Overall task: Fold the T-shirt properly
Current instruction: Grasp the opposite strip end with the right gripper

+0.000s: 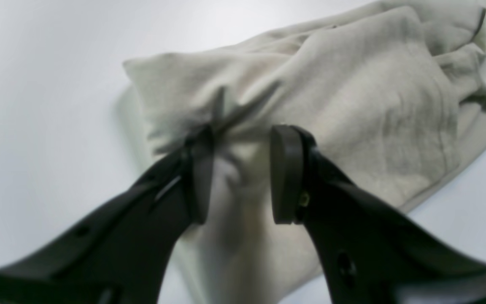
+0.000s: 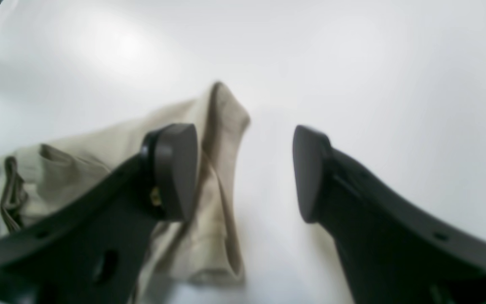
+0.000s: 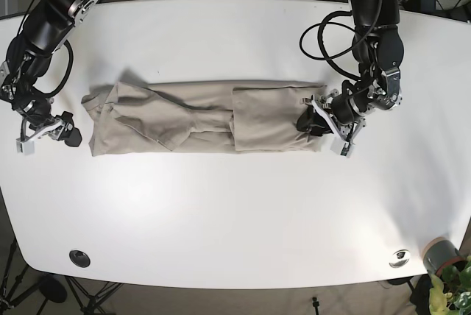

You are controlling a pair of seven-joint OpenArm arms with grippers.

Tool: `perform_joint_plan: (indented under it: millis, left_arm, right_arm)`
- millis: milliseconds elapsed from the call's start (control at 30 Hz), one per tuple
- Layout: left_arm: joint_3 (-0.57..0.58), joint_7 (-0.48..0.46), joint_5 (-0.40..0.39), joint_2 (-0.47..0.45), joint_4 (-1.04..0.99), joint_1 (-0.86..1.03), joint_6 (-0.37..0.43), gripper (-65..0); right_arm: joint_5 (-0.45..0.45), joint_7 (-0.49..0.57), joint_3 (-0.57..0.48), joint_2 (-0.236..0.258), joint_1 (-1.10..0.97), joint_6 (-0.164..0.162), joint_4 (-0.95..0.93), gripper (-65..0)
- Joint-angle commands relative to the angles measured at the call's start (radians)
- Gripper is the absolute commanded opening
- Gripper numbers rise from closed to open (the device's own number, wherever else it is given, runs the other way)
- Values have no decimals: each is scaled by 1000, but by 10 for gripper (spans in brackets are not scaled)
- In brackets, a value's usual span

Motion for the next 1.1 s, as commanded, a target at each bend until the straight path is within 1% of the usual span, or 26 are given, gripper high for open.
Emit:
perform_joint_plan:
  millis: [0,67,133,233,300,433,467,667,733,800,1033,1067]
  left_arm:
    - [-1,-3,-3,-9,7,-16,-3,-440]
    - [-1,-3,9,-18,7,-15,-3,-440]
    - [-1,-3,36,-20,7,-15,-3,-440]
    - [-1,-3,60,-20,10,-15,-6,-440]
    - [-1,-3,60,-20,11,-13,-6,-440]
    - [-2,-3,60,-20,14,-12,-6,-440]
    - [-2,-3,60,-20,14,-12,-6,-440]
    - [-2,-3,60,-20,14,-8,-6,-440]
    - [-2,-3,60,-20,14,-8,-6,-440]
    - [-2,-3,60,-20,14,-8,-6,-440]
    - [-2,-3,60,-21,14,-8,-6,-440]
    - [-2,-3,60,-21,14,-8,-6,-440]
  right_arm:
    - [15,10,3,20,7,10,6,-303]
    - [13,10,3,15,6,10,5,-303]
    - [13,10,2,-8,0,10,-8,-303]
    - [18,10,2,-22,-6,10,-20,-303]
    - [16,10,0,-26,-6,10,-21,-303]
    - [15,9,-1,-63,-8,10,-17,-303]
    - [15,7,-3,-65,-8,10,-17,-303]
    - [19,6,-84,-99,-8,10,-14,-303]
    - [19,6,-90,-103,-8,10,-14,-303]
    - [19,6,-93,-122,-9,10,-14,-303]
    - [15,7,-93,-134,-9,10,-15,-309]
    - [15,9,-93,-134,-9,10,-14,-319]
